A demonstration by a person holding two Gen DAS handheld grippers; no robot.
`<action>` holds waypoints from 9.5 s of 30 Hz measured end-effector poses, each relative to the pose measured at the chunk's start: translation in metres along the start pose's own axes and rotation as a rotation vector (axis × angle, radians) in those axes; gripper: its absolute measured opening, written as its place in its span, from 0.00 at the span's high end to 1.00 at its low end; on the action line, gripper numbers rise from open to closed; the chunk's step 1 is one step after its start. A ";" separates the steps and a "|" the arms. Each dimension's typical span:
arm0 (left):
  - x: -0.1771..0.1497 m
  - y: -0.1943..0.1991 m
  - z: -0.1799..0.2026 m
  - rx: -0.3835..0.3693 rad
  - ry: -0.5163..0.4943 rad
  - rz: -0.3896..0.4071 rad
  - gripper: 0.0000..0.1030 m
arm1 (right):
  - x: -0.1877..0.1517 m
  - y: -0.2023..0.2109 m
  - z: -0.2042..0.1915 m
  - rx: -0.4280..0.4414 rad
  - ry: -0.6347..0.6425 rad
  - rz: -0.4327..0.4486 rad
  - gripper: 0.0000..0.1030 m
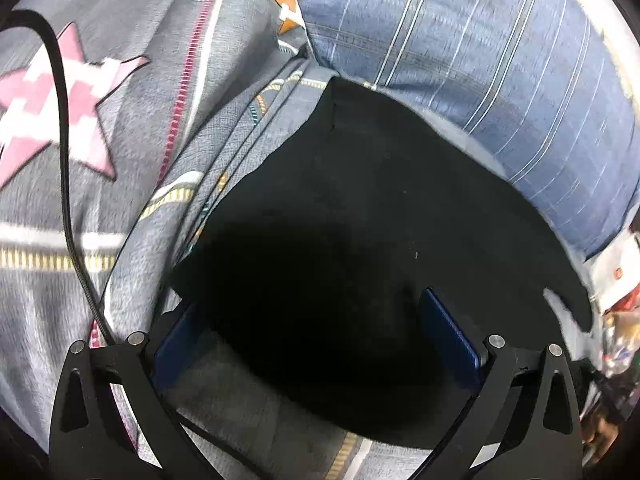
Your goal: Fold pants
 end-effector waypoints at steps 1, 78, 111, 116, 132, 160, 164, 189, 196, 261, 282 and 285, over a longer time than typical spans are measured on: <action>0.002 0.000 0.005 -0.036 -0.037 -0.007 0.01 | 0.002 0.002 -0.001 -0.005 0.007 0.013 0.90; 0.124 -0.084 0.144 -0.174 -0.939 -0.082 0.26 | 0.150 -0.196 -0.205 0.322 0.760 -0.396 0.51; 0.066 0.040 0.162 -0.288 -1.055 0.067 0.88 | 0.084 -0.067 -0.249 0.249 0.873 -0.152 0.90; 0.012 0.085 0.124 -0.424 -1.004 0.063 0.88 | 0.031 -0.010 -0.251 0.387 0.818 -0.146 0.93; 0.014 0.050 0.112 -0.207 -0.833 0.118 0.36 | 0.050 -0.048 -0.229 0.212 0.762 -0.095 0.49; 0.021 0.032 0.121 -0.140 -0.986 0.144 0.88 | 0.073 -0.059 -0.233 0.134 0.937 -0.110 0.91; -0.011 0.083 0.093 -0.221 -0.927 0.187 0.88 | 0.025 -0.005 -0.242 0.186 0.945 -0.079 0.93; -0.041 0.096 -0.004 -0.234 -0.417 0.102 0.57 | -0.100 -0.023 -0.305 0.355 0.936 -0.130 0.68; -0.039 0.075 0.006 -0.228 -0.370 0.091 0.57 | -0.122 -0.073 -0.354 0.373 1.033 -0.140 0.69; -0.088 0.052 0.078 -0.088 -0.507 0.128 0.53 | -0.075 -0.056 -0.242 0.245 0.448 -0.083 0.71; -0.082 0.051 0.234 -0.268 -0.697 0.095 0.41 | 0.006 0.045 0.009 -0.110 0.019 0.009 0.60; -0.081 0.053 0.243 -0.268 -0.695 0.101 0.41 | 0.009 0.028 0.011 -0.115 0.078 -0.052 0.60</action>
Point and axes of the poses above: each gripper's, at about its wrist camera, not at the fingertips, and y roughly against the way its jaws point, z to its right, x to its top, the point moved 3 cm from there along -y, roughly the way its jaws point, and after that the axes turned 11 degrees about x, right-handed, at the moved point
